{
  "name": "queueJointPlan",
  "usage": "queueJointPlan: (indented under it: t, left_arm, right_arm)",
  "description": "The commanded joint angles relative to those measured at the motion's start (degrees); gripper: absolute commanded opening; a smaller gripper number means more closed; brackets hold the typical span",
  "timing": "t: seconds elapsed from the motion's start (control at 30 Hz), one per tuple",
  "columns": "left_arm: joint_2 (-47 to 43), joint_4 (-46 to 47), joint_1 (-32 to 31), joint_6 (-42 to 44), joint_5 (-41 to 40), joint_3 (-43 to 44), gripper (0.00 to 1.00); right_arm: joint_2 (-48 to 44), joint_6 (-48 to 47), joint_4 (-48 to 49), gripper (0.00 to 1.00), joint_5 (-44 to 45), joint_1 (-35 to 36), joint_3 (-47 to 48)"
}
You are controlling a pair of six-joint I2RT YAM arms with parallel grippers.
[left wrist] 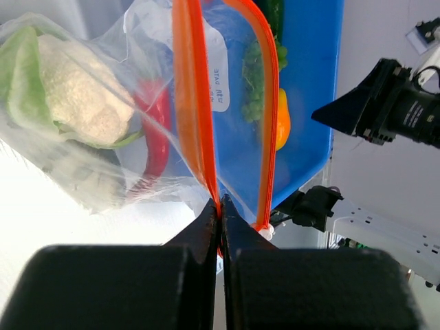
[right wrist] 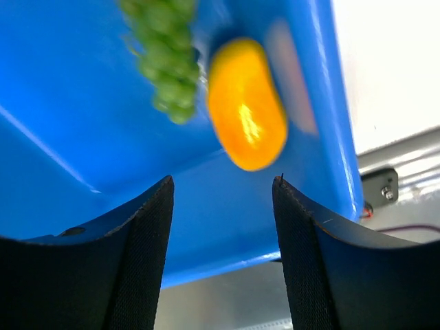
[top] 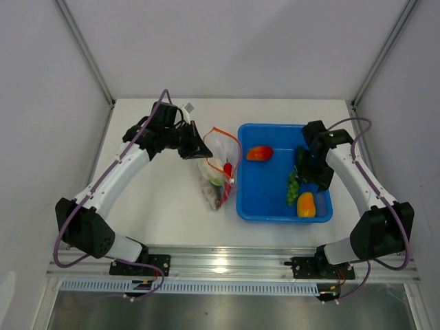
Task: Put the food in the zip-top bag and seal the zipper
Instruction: Pick up the fake fruit from the bin.
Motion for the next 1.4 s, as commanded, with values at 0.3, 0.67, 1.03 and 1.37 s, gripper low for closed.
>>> queueJointPlan:
  t: [0.3, 0.67, 1.03, 1.37]
  left_arm:
    - [-3.1, 1.9, -0.1, 1.5, 2.1, -2.5, 0.01]
    - [-4.2, 1.9, -0.1, 1.5, 1.8, -3.1, 0.01]
    - [-4.4, 1.6, -0.1, 1.6, 1.5, -3.2, 0.01]
    - [-4.2, 1.1, -0.1, 2.2, 1.0, -3.4, 0.01]
  right_arm:
    - [-5.4, 2.6, 5.6, 0.65, 1.6, -0.3, -14.4]
    - [-2.3, 1.0, 11.5, 0.67, 4.2, 4.4, -19.7]
    - [0.3, 0.4, 16.8, 0.71, 3.5, 4.7, -24.0]
    - [6.3, -0.8, 20.8, 0.68, 5.7, 4.7, -22.5]
